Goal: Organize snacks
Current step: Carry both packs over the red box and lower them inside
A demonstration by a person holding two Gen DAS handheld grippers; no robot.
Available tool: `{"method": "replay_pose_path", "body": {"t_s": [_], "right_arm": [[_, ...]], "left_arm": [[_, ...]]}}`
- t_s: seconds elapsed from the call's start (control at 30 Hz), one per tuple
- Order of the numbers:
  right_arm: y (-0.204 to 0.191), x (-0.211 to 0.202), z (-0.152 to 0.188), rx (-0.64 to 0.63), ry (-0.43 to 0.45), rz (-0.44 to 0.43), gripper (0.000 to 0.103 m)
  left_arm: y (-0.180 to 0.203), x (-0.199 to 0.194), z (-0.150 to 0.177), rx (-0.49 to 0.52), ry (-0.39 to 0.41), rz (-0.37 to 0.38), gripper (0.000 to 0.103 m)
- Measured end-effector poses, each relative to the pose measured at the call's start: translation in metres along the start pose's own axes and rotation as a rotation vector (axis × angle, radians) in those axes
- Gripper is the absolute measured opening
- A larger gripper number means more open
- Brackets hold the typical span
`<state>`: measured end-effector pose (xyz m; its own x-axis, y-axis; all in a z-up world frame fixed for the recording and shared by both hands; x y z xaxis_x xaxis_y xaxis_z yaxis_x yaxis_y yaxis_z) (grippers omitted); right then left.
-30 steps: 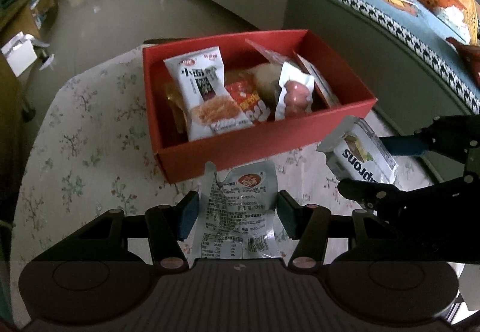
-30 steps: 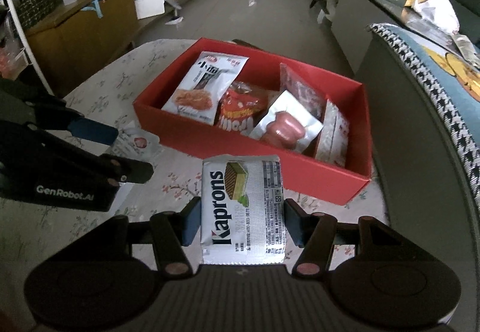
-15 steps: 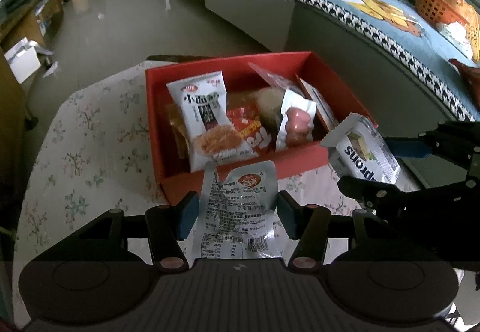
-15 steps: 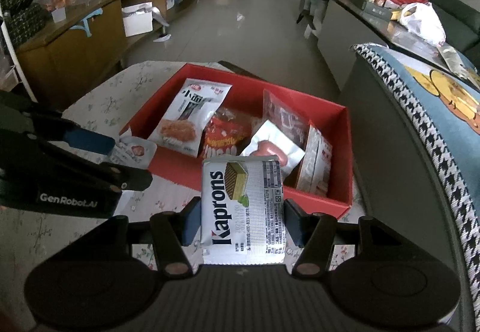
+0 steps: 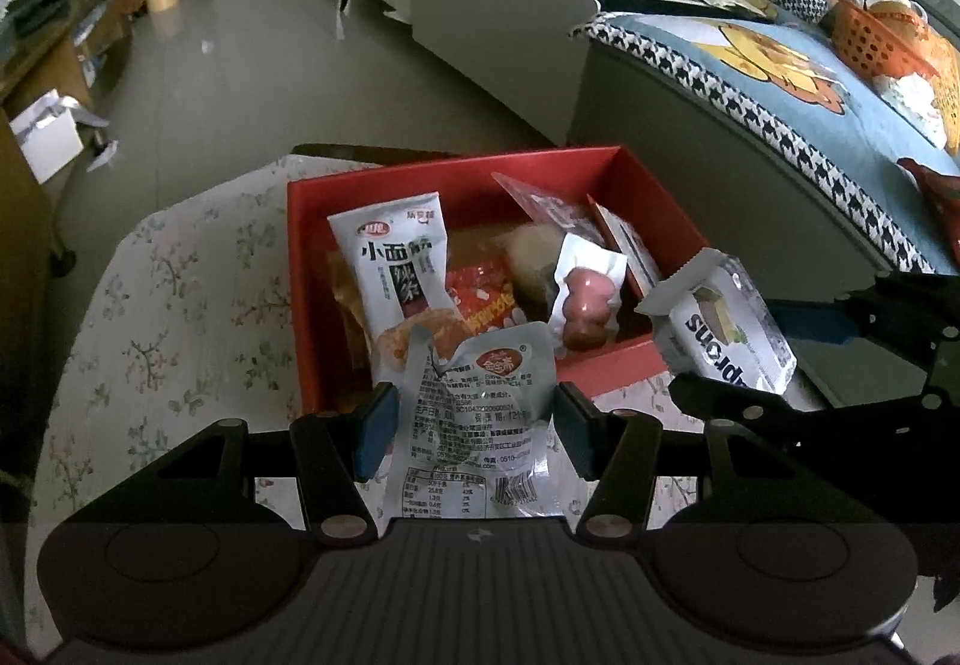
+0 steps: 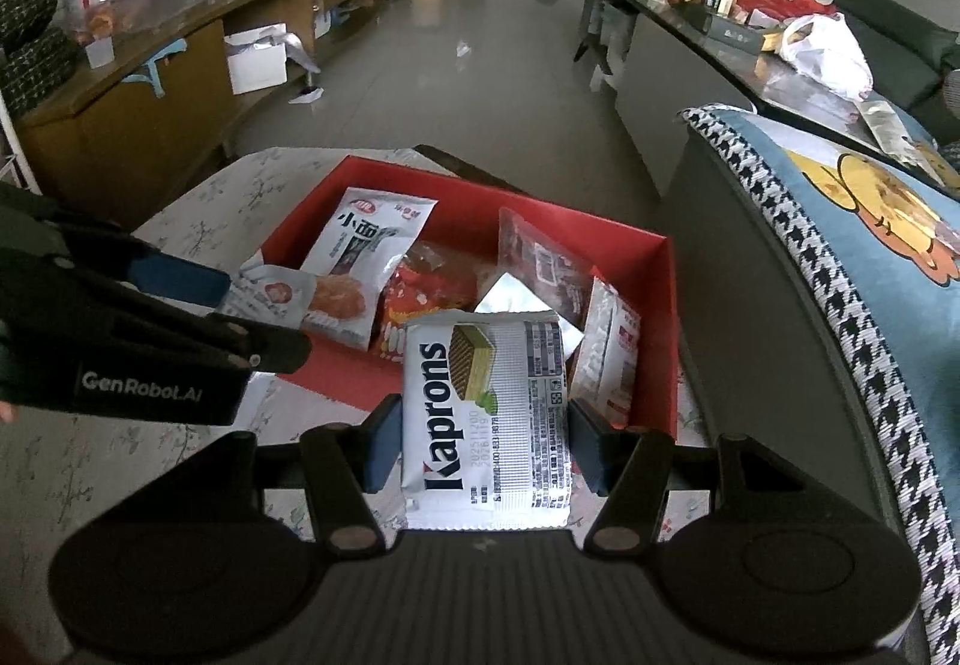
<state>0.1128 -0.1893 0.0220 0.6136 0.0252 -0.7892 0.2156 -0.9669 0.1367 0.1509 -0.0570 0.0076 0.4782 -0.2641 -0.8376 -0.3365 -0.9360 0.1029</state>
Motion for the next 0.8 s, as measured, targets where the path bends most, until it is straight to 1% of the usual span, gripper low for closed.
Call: {"method": "replay_pose_path", "body": {"t_s": [0.23, 0.6, 0.8], "right_arm": [[0.002, -0.001, -0.009, 0.004, 0.021, 0.017, 0.064], [0.012, 0.001, -0.030, 0.031, 0.058, 0.032, 0.064], [0.018, 0.005, -0.041, 0.050, 0.076, 0.038, 0.064]], "left_arm": [[-0.002, -0.002, -0.012, -0.014, 0.023, 0.000, 0.064], [-0.004, -0.004, -0.041, -0.041, 0.078, 0.000, 0.064], [-0.004, 0.000, -0.050, -0.039, 0.089, -0.013, 0.064]]}}
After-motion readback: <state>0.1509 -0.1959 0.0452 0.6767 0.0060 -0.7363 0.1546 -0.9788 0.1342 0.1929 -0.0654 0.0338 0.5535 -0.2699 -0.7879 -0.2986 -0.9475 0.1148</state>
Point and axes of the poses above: each gripper's, at about its wrist camera, not at the fingertips, and x roughly the way its jaws point, y to its right, z to its underside, the point moved 1 cm from there along x, roughly the way its jaws point, and after that the axes turned 4 degrees about -y, right-handed, at the moved point
